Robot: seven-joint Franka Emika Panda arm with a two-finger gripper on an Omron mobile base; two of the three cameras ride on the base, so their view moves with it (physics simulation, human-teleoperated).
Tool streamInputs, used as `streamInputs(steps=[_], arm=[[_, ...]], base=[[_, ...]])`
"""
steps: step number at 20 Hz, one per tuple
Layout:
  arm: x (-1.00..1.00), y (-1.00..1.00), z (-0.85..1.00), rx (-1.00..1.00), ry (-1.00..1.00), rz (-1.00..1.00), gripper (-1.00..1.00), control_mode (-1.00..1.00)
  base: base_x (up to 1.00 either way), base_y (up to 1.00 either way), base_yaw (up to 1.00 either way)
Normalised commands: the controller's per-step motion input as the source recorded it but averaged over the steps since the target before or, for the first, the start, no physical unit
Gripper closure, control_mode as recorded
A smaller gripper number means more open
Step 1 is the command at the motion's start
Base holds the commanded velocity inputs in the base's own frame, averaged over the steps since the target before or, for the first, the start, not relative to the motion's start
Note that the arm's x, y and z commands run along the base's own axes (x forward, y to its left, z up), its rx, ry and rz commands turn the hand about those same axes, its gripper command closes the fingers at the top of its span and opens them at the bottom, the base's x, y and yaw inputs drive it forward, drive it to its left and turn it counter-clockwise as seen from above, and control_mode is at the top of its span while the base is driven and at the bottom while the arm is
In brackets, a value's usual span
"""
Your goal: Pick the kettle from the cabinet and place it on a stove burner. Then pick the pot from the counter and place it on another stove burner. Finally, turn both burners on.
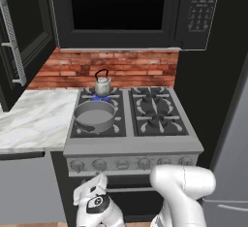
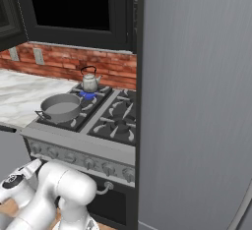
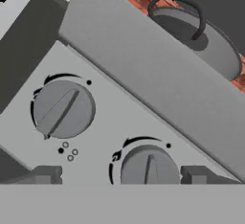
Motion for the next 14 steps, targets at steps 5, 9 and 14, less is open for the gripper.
streamInputs(steps=[5, 9, 14], arm=[[-0.33, 0.42, -0.07, 0.01, -0.11, 0.06, -1.00, -1.00], [-0.08, 0.29, -0.12, 0.11, -0.16, 0.05, -1.00, -1.00], [0.06, 0.08, -0.06, 0.22, -0.15, 0.01, -1.00, -1.00]], base=[[0.00, 0.00, 0.00], [0.00, 0.00, 0.00], [0.00, 0.00, 0.00]])
